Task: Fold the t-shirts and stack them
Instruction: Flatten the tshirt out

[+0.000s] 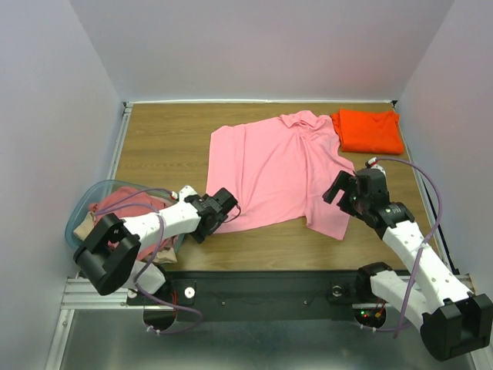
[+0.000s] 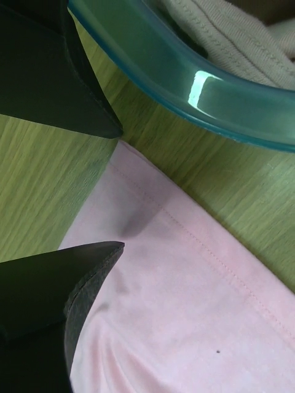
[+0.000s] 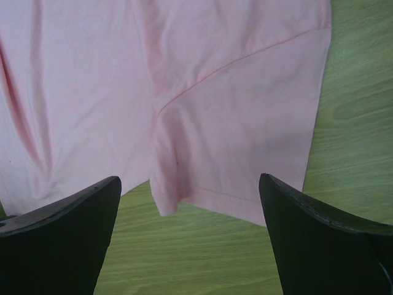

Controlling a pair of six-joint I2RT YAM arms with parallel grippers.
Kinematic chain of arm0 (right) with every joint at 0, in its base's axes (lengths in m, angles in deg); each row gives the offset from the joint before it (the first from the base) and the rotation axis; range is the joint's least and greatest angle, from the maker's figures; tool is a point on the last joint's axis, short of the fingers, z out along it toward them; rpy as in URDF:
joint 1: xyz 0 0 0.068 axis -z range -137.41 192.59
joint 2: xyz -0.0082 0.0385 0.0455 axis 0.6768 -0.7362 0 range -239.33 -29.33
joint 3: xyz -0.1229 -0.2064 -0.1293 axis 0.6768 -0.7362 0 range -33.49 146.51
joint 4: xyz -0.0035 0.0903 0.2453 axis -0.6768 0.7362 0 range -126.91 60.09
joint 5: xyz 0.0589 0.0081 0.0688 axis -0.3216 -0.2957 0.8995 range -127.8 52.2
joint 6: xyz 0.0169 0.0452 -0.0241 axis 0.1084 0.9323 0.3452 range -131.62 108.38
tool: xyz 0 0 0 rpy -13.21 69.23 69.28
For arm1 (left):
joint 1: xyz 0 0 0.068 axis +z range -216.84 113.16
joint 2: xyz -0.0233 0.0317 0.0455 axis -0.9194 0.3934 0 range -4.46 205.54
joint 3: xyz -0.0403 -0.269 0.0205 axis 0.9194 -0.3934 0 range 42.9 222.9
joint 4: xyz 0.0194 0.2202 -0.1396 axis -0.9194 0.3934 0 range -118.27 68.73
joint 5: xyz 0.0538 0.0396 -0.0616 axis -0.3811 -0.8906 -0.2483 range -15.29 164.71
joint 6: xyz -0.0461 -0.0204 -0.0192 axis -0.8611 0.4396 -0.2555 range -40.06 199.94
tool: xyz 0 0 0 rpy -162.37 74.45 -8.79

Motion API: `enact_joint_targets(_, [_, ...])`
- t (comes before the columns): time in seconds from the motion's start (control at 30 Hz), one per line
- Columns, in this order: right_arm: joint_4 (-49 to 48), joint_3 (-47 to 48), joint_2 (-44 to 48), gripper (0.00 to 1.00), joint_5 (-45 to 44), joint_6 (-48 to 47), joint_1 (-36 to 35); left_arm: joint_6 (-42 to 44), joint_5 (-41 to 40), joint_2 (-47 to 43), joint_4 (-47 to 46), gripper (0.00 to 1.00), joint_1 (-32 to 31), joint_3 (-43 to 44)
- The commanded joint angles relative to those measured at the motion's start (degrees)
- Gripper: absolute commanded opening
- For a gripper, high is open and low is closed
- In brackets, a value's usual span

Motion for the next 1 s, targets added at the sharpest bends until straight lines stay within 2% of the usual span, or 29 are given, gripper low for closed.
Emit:
enact_joint_targets(0.0, [0.06,0.25,0.25,1.00,-1.65,0.07,-0.28,-1.86,-0.87,4.50,5.81,0.78,1.16,-1.43])
enact_joint_targets(0.1, [0.15,0.60,0.51,1.00,-2.26,-0.10,-0.28,-1.07,-0.35,6.87,4.85,0.70,1.07,-0.11])
enact_joint_targets(0.17, [0.33,0.87,0.78,1.00,-2.70,-0.28,-0.28,-0.64,-0.26,8.81,5.46,0.61,1.07,1.29])
enact_joint_targets(0.2, [0.42,1.04,0.86,1.00,-2.88,-0.36,-0.28,-0.72,-0.52,9.26,5.72,0.49,0.98,1.74])
enact_joint_targets(0.23, [0.50,1.13,0.87,1.00,-2.88,-0.37,-0.28,-0.29,-0.35,9.70,5.64,0.49,0.98,2.00])
enact_joint_targets(0.33, [0.77,1.57,1.04,1.00,-3.40,-0.80,-0.28,0.94,0.53,10.14,3.71,0.28,1.07,2.45])
enact_joint_targets(0.37, [1.03,1.66,1.04,1.00,-3.75,-0.63,-0.28,1.82,0.79,10.14,3.01,0.15,1.07,2.45])
enact_joint_targets(0.43, [1.29,1.92,1.04,1.00,-3.84,-0.72,-0.28,2.44,1.50,10.05,2.13,0.01,1.07,2.36])
enact_joint_targets(0.6, [3.75,1.57,1.30,1.00,-4.98,0.41,-0.37,3.76,1.50,7.25,2.47,0.00,0.98,1.92])
enact_joint_targets(0.73, [8.23,0.17,1.57,1.00,-10.43,5.24,-0.28,5.25,0.45,2.24,1.60,0.00,1.07,1.57])
enact_joint_targets(0.97, [9.20,-4.13,-0.98,1.00,-6.04,11.49,-0.20,9.30,-1.05,-4.88,-0.86,0.00,0.98,2.88])
